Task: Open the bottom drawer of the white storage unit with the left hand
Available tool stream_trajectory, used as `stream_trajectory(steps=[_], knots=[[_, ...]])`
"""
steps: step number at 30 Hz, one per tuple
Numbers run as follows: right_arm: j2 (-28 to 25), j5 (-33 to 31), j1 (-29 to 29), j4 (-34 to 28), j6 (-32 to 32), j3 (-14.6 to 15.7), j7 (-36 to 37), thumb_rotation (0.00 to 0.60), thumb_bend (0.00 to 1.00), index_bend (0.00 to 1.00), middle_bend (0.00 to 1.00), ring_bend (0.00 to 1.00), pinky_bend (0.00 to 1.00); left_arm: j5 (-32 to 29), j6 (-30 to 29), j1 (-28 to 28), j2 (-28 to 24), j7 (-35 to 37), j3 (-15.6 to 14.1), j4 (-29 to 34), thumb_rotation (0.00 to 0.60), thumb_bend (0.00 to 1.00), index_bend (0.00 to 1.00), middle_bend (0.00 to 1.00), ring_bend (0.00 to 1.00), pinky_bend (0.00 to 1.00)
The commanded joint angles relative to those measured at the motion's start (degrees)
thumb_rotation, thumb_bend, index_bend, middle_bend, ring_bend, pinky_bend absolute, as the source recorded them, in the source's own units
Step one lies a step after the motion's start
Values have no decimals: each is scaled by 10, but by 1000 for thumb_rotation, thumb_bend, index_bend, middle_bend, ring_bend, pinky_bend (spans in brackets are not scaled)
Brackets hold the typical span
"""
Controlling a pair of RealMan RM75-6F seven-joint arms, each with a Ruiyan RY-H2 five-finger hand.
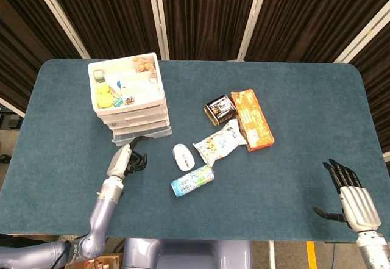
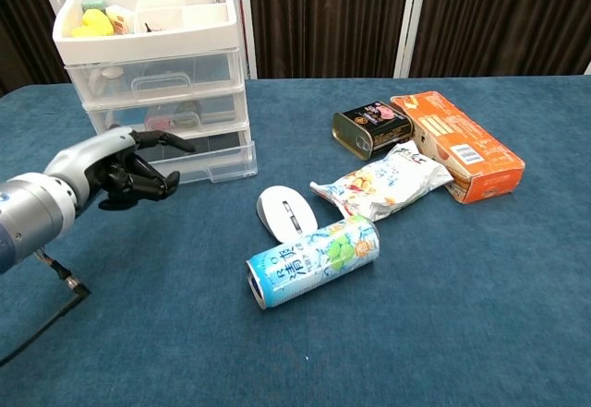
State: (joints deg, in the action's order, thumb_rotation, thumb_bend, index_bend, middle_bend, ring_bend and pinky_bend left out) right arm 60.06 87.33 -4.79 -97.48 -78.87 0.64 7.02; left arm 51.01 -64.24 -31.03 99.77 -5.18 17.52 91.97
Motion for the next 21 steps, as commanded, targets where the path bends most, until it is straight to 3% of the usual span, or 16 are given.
stream_trajectory(steps=[1, 11, 21], knots=[[0, 0, 0, -1, 0, 0, 0, 600, 82, 0, 0, 0, 61, -23, -39, -31, -13, -126, 10, 7, 600, 559, 224, 1000, 998, 1000], [-1, -2, 0, -2, 3, 0, 2, 600, 83, 0, 0, 0, 61, -170, -38, -78, -28, -274, 35, -3, 600, 564, 234, 1000, 1000, 1000], [-2, -3, -1, -4, 5, 0, 2, 600, 82, 0, 0, 0, 61, -279, -13, -99, -24, -305, 44, -25, 600, 563, 231, 1000, 1000, 1000]])
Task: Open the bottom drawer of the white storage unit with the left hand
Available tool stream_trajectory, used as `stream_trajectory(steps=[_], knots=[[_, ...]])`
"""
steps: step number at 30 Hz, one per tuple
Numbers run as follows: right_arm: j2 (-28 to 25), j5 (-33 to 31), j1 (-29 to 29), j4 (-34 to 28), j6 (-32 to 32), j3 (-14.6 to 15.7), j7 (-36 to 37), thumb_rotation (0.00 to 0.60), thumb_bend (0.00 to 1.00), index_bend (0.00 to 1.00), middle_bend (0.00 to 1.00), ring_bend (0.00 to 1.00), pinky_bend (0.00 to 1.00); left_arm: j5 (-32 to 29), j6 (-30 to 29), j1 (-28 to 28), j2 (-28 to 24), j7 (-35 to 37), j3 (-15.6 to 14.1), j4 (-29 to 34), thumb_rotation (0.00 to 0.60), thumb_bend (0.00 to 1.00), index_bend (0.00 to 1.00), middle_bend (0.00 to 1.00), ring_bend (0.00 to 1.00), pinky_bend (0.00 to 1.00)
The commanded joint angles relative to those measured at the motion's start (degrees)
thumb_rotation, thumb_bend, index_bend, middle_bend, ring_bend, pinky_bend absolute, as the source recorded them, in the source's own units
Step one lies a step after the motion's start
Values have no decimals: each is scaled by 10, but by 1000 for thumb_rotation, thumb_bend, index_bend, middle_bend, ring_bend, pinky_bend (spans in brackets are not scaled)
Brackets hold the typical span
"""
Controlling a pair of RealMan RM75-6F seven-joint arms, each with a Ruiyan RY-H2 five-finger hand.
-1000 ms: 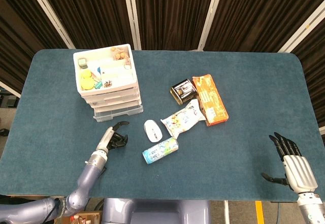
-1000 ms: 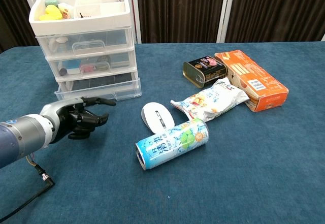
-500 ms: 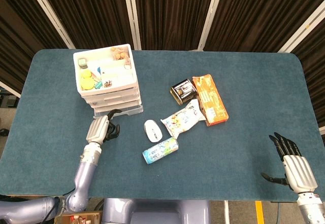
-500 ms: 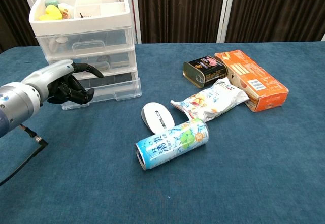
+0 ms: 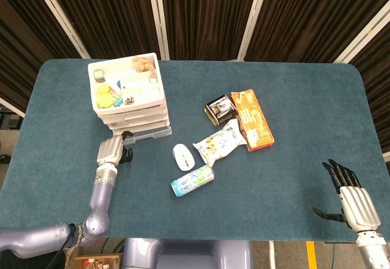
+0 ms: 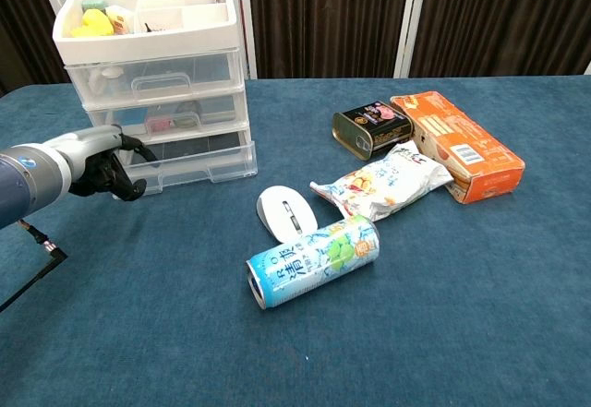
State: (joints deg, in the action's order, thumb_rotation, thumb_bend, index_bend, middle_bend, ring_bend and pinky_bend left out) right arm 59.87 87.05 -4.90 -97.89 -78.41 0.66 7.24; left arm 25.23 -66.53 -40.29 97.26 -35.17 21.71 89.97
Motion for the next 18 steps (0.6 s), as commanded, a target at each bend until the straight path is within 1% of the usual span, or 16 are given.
stream_trajectory(steps=[1, 3, 7, 18], knots=[[0, 0, 0, 0, 0, 0, 0, 600, 82, 0, 0, 0, 61, -25, 11, -7, 1, -6, 2, -5, 600, 563, 231, 1000, 1000, 1000], [0, 0, 0, 0, 0, 0, 0, 600, 82, 0, 0, 0, 61, -33, 15, -8, 1, -6, 0, -2, 600, 563, 231, 1000, 1000, 1000], [-1, 1, -1, -1, 1, 0, -1, 600, 82, 0, 0, 0, 61, -38, 19, -5, -6, -1, -9, 24, 600, 564, 235, 1000, 1000, 1000], [1, 1, 0, -2, 0, 0, -3, 600, 82, 0, 0, 0, 61, 7, 6, 20, -38, 33, -50, 109, 600, 564, 251, 1000, 1000, 1000]])
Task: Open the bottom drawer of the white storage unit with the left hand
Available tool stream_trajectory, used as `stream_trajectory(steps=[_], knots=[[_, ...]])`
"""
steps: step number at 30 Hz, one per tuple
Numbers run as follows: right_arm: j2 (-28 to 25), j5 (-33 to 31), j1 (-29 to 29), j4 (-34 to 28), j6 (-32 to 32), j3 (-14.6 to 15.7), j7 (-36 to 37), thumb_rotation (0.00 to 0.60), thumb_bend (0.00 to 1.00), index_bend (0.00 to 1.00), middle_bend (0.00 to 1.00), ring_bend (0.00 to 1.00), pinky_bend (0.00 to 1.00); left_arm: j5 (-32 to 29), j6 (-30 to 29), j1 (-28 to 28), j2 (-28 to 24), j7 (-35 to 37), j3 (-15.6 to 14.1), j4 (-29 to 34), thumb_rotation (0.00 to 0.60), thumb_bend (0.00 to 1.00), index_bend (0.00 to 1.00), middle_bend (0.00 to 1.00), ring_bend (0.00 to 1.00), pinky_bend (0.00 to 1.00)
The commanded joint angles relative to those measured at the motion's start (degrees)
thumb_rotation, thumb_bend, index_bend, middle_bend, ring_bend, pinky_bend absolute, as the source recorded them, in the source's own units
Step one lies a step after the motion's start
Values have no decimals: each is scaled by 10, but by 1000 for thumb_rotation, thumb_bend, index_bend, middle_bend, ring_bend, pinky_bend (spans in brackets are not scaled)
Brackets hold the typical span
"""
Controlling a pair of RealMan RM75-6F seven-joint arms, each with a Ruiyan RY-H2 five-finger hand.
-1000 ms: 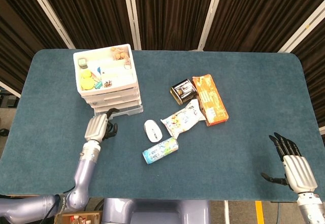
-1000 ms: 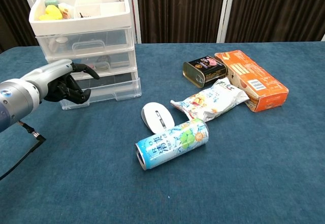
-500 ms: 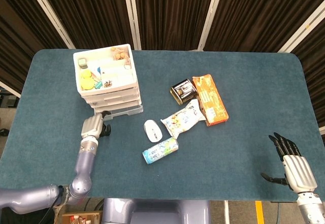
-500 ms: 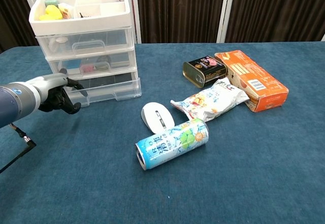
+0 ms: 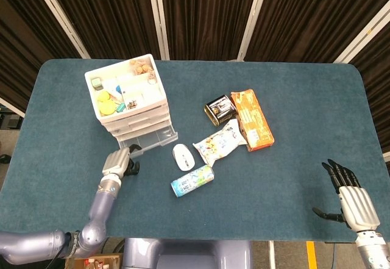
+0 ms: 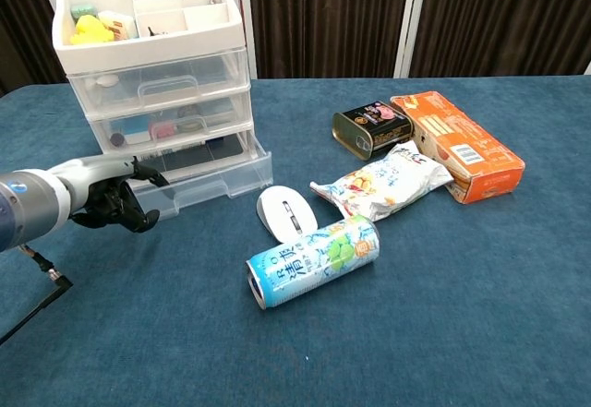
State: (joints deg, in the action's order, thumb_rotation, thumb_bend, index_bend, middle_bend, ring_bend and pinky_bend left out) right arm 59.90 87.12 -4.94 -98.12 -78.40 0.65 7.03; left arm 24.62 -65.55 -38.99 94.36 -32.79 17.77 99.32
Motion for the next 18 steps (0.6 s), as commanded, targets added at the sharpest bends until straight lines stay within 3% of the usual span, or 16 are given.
stream_trajectory(steps=[1, 8, 13, 15, 18], knots=[[0, 0, 0, 0, 0, 0, -1, 600, 82, 0, 0, 0, 61, 17, -4, 8, -11, 12, -14, 20, 600, 564, 252, 1000, 1000, 1000], [1, 0, 0, 0, 1, 0, -2, 600, 82, 0, 0, 0, 61, 36, -4, 18, -22, 32, -32, 43, 600, 564, 253, 1000, 998, 1000], [0, -1, 0, 0, 1, 0, -1, 600, 82, 0, 0, 0, 61, 72, -15, 31, -23, 59, -43, 45, 600, 540, 188, 968, 940, 1000], [0, -1, 0, 0, 1, 0, -1, 600, 82, 0, 0, 0, 61, 90, -19, 37, -26, 69, -48, 43, 600, 449, 141, 915, 886, 1000], [0, -1, 0, 0, 2, 0, -1, 600, 82, 0, 0, 0, 61, 133, -30, 46, -39, 73, -65, 40, 600, 235, 95, 764, 742, 968]])
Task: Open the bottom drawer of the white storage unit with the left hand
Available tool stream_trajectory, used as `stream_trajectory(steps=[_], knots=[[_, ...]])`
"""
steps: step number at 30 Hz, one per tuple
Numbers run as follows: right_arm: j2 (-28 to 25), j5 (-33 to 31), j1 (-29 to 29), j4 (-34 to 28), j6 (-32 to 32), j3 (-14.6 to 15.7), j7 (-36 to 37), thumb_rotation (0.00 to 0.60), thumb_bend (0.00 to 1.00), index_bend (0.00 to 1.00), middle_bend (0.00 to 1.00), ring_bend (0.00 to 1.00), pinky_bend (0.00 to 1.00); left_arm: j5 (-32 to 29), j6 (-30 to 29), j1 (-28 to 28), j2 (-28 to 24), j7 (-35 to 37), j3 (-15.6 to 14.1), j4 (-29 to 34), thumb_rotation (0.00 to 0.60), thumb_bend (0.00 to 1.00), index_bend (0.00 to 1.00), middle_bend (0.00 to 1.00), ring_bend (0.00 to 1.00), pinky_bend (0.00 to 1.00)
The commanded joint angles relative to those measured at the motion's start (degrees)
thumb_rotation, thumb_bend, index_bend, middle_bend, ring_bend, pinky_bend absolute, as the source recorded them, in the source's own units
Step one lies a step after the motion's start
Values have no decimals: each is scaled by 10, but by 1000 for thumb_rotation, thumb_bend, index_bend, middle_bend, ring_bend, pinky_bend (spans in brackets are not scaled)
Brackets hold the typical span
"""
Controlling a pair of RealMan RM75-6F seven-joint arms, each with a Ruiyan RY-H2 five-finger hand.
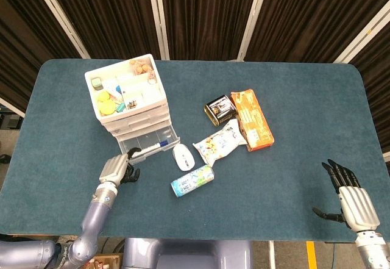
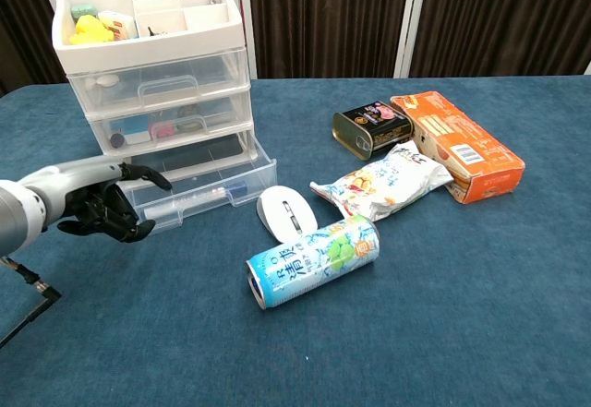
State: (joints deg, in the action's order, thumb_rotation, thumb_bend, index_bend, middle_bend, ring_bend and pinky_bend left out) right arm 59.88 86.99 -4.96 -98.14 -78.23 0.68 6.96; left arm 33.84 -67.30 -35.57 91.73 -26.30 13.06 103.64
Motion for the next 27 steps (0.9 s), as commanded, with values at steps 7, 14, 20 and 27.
stream_trajectory(steps=[7, 14, 20, 27], knots=[[1, -1, 0, 2, -1, -1, -2, 600, 82, 0, 0, 0, 61, 139, -45, 39, -62, 14, -60, 15, 600, 107, 92, 379, 365, 773], [3, -6, 0, 6, -2, -4, -10, 600, 82, 0, 0, 0, 61, 307, -94, 97, -164, 54, -139, 28, 600, 102, 81, 70, 46, 272], [9, -12, 0, 11, -5, -8, -23, 600, 83, 0, 0, 0, 61, 430, -169, 151, -206, 82, -186, -39, 600, 73, 57, 4, 0, 168], [13, -16, 3, 17, -12, -12, -34, 600, 82, 0, 0, 0, 61, 481, -232, 211, -239, 120, -214, -87, 600, 53, 32, 0, 0, 144]])
